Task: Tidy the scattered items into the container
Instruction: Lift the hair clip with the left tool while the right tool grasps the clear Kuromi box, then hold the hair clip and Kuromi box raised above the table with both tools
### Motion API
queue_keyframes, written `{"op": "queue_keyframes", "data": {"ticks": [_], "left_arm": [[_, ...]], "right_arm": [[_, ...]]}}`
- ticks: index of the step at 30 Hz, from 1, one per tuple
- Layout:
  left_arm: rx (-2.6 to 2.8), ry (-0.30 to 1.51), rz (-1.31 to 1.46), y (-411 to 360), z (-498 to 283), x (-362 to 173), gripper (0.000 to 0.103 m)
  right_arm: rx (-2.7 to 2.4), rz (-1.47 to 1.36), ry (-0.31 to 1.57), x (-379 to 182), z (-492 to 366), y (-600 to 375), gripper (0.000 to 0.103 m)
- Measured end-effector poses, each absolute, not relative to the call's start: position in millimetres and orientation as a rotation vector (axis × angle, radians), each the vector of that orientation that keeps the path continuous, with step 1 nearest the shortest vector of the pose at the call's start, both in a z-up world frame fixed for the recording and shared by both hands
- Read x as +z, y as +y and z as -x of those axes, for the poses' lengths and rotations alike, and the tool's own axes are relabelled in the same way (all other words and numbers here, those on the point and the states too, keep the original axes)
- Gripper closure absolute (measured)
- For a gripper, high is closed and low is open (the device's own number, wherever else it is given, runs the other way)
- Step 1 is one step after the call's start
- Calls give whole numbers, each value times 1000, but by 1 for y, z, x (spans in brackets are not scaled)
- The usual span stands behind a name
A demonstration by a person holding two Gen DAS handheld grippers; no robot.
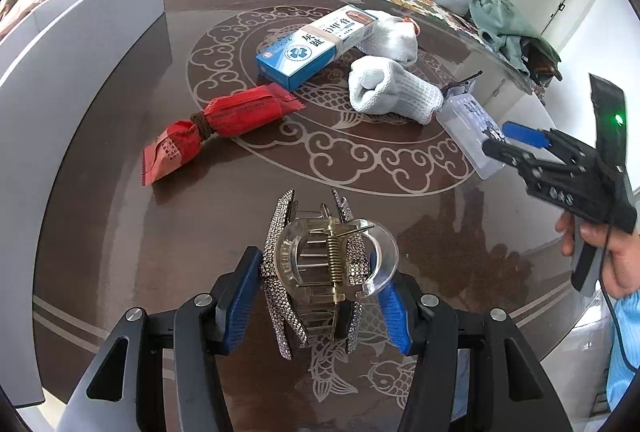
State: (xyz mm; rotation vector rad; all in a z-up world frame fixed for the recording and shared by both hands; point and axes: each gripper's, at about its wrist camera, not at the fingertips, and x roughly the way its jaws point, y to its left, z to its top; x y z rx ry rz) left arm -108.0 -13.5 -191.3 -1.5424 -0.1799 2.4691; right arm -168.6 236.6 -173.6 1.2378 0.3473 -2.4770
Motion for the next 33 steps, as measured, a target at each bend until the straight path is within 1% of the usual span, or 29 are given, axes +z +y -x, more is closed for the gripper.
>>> {"op": "queue_keyframes", "data": {"ticks": [5, 10, 13, 17, 22, 29, 33], "left_arm": [[2461, -179, 1555, -12, 109, -194, 48], [2458, -168, 1565, -9, 110, -197, 48], [2457, -172, 1567, -10, 111, -197, 48], [2454, -179, 1562, -10, 109, -196, 48], [2454, -159, 1543, -3, 99, -193, 48], [2478, -88, 1531, 4, 76, -193, 48], [2475, -79, 1527, 5, 68, -195, 48]], "right_arm": [[-2493, -1273, 245, -180, 185, 246, 38], [-2465, -1318, 246, -189, 196, 240, 38], [-2466, -1383, 162, -193, 198, 242, 41], [-2490, -1406, 48, -191, 181, 243, 42], [-2556, -1370, -19, -183, 128, 232, 42], [-2679, -1310, -181, -174, 39, 214, 42], [-2720, -1288, -165, -170, 14, 201, 42]]}}
